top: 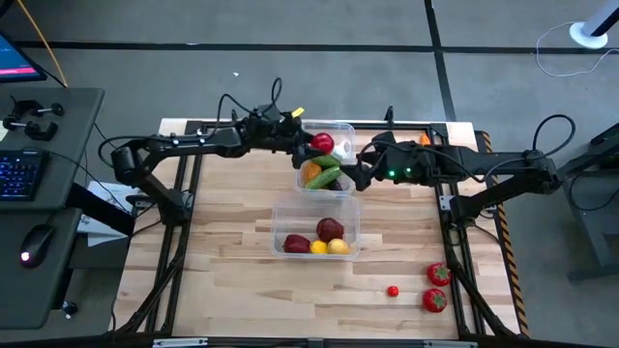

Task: Sort produce into baskets
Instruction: Put the red tomato into the bottom transparent bin

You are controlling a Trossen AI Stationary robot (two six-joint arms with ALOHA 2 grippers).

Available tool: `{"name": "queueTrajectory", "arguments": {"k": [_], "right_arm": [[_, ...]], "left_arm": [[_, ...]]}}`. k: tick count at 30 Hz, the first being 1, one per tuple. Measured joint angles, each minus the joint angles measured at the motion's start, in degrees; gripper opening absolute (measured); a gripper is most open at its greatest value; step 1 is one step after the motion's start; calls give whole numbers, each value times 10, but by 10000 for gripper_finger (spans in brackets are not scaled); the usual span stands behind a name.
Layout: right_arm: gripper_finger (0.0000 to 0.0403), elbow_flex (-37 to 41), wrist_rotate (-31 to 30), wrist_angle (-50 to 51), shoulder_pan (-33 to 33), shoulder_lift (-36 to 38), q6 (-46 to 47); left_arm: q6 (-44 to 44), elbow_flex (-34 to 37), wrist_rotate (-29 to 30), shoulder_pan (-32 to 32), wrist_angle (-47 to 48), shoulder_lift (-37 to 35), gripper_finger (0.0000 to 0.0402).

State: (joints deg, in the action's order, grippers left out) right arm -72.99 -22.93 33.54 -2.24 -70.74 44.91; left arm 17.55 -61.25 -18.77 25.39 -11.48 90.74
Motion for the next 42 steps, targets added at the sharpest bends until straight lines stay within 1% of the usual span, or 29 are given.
{"name": "queueTrajectory", "arguments": {"k": [3,6,12,16,38,40,41,42], "right_arm": [[366,0,41,9,0,0,-49],[366,0,50,9,0,0,-66],[366,0,50,9,0,0,-68],[366,0,50,9,0,0,-68],[366,0,56,10,0,0,-69],[366,0,56,10,0,0,-70],[366,0,56,10,0,0,-70],[366,0,56,10,0,0,-70]], "left_arm": [[-4,0,11,0,-9,0,264],[-6,0,11,0,-34,0,271],[-7,0,11,0,-70,0,295],[-7,0,11,0,-81,0,304],[-11,0,12,0,-83,-1,305],[8,0,-7,0,-81,-1,305],[25,0,-41,0,-77,-1,305],[36,0,-97,1,-73,-1,305]]}}
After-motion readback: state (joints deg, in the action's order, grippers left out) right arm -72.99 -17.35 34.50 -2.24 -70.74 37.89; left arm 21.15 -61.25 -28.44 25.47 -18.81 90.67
